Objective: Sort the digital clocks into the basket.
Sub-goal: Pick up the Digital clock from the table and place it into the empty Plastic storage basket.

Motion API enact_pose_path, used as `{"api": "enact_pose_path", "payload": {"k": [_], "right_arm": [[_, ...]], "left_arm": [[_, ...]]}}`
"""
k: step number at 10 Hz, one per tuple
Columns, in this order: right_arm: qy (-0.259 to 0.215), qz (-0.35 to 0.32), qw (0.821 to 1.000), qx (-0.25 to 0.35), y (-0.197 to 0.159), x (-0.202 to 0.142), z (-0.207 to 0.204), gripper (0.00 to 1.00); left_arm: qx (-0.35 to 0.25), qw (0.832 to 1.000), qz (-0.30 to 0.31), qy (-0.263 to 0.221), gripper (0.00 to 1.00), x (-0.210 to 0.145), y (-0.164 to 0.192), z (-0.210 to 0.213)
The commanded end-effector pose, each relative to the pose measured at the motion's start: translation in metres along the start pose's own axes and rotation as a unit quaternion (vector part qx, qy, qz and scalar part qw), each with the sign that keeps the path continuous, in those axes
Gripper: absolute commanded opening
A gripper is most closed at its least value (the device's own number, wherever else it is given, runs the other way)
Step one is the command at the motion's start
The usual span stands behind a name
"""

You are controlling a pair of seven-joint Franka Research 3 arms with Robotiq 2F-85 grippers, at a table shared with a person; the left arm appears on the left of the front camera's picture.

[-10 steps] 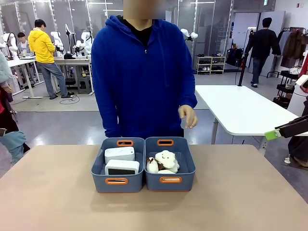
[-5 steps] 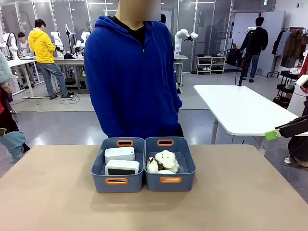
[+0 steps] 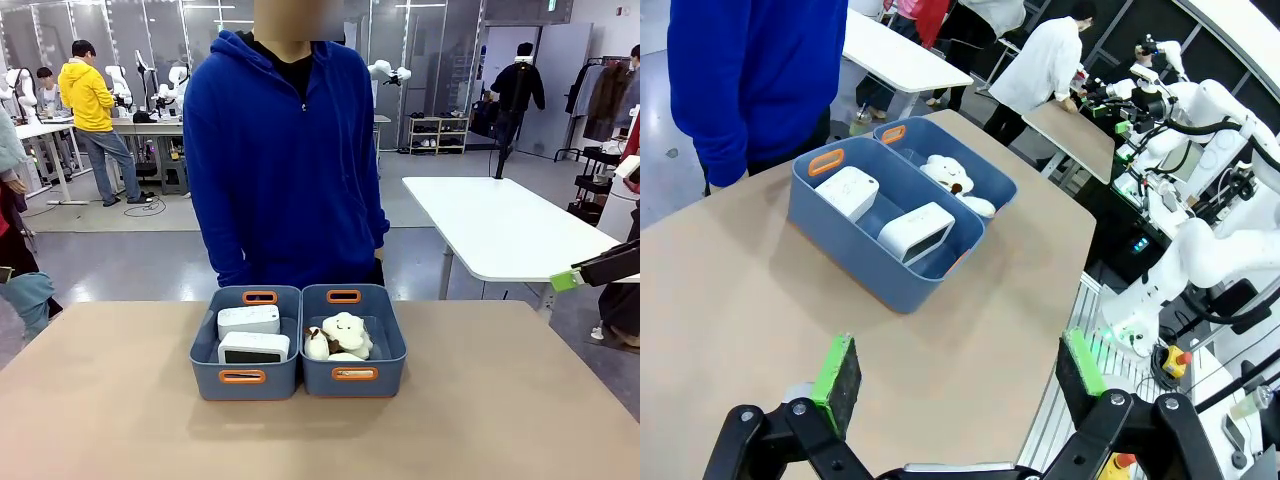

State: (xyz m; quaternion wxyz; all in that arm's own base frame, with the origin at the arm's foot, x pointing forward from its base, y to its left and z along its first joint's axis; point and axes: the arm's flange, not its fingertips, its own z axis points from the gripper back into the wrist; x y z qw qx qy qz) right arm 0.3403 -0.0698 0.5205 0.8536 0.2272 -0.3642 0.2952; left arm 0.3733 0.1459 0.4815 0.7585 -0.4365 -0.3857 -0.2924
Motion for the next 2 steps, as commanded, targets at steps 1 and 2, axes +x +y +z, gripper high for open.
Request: {"api": "enact_pose_path", "payload": {"k": [1,2], "right_arm": [[0.004,-0.002,1.0,-0.006,0.0016,-0.0008,-0.0013,1.0],[0.004,-0.002,1.0,-0.006,0.0016,-0.0008,-0.0013,1.0]], "left_arm": [[-0.004,1.0,0.001,-0.004,1.0,0.0012,0.0009,0.0006],[-0.004,1.0,0.001,-0.004,1.0,0.0012,0.0009,0.0006]]}}
